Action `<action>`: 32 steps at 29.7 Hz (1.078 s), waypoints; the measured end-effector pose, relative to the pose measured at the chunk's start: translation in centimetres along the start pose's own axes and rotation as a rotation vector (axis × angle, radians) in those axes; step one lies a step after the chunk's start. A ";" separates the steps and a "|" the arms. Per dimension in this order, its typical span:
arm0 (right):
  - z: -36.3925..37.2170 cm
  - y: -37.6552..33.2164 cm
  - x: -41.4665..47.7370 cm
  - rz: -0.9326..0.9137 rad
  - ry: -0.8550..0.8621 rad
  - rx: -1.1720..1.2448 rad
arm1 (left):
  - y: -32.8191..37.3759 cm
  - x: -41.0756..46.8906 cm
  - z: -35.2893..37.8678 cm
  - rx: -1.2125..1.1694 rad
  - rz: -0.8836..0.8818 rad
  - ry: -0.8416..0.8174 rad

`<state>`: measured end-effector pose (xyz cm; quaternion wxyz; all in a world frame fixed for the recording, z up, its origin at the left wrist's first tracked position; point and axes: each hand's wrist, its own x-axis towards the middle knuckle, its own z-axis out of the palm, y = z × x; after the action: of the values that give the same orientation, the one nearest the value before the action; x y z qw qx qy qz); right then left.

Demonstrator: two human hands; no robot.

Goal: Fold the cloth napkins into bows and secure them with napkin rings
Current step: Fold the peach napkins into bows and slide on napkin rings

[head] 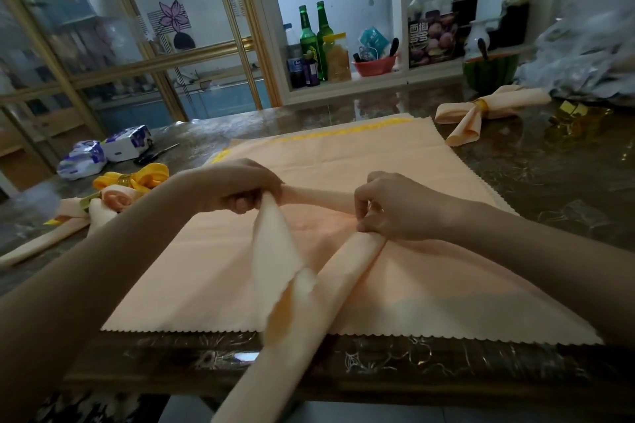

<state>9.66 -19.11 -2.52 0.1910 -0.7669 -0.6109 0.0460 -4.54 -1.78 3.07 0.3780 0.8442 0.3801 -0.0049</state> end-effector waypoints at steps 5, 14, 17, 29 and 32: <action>-0.1 0.6 0.4 -0.005 0.012 0.088 | 0.7 -1.9 4.7 -0.009 0.041 0.180; -0.2 -0.1 -0.7 0.053 -0.053 0.112 | 1.4 -6.4 7.8 -0.200 -0.004 -0.022; -0.8 -1.4 -1.6 0.061 -0.139 0.117 | 1.2 -6.5 8.1 -0.154 0.074 -0.008; -0.3 -2.2 -4.9 -0.036 -0.203 -0.036 | 1.8 -3.3 6.0 0.601 0.115 0.169; 0.1 -2.0 -5.0 -0.026 -0.146 0.015 | 2.2 -1.4 5.6 0.763 0.212 0.276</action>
<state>6.56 -23.51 -2.75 0.1524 -0.7520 -0.6328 0.1039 -2.54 -7.23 0.88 -0.0180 0.9509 0.3090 0.0066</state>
